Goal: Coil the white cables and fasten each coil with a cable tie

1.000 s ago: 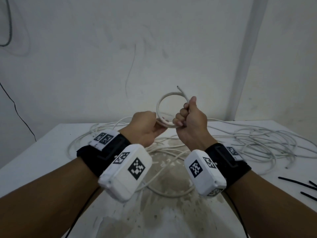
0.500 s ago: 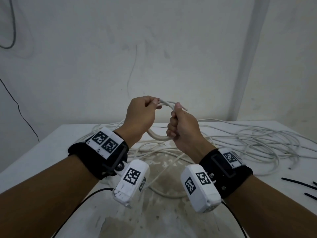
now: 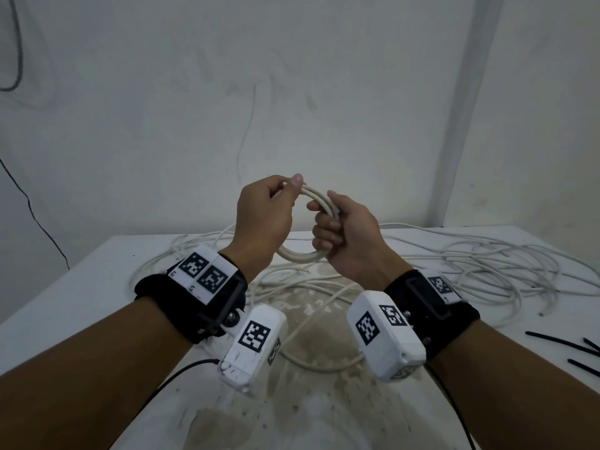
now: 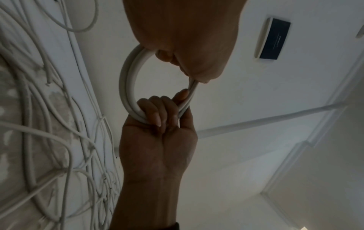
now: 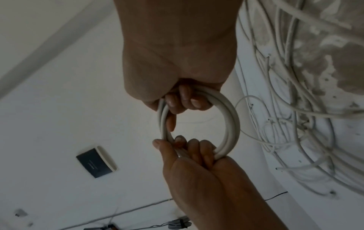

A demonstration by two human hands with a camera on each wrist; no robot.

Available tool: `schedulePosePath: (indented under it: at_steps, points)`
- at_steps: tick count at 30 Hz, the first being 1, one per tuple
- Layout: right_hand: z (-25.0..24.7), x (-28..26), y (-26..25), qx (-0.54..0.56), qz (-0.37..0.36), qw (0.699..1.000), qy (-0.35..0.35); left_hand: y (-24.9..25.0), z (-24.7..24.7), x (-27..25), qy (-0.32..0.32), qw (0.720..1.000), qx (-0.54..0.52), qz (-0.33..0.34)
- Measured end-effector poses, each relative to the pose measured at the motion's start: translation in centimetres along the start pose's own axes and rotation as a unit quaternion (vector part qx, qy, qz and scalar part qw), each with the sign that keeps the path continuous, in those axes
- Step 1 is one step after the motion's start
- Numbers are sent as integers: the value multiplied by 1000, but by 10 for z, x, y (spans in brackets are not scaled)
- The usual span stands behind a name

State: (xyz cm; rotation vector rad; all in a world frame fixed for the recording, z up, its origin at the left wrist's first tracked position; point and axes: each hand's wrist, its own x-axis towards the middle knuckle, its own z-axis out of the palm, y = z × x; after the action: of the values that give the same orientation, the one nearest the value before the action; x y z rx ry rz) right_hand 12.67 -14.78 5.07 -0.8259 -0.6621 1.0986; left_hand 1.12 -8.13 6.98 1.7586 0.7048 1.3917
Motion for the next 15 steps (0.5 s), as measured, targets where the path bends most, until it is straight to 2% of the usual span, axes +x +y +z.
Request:
schedulePosePath:
  at_steps: [4, 6, 9, 11, 15]
  points:
    - [8, -1, -5, -116, -51, 992, 26, -4, 2, -3, 43, 999, -12, 3]
    - [8, -1, -7, -168, -76, 982, 35, -4, 1, -1, 31, 999, -12, -29]
    - [0, -1, -12, -210, -87, 973, 39, 3, -7, 6, -104, 992, 0, -76]
    - [-5, -3, -14, -223, -82, 971, 34, 11, -12, 8, -191, 979, 39, -60]
    - [-9, -8, -18, -237, -77, 968, 24, 19, -12, 6, -259, 959, 107, -31]
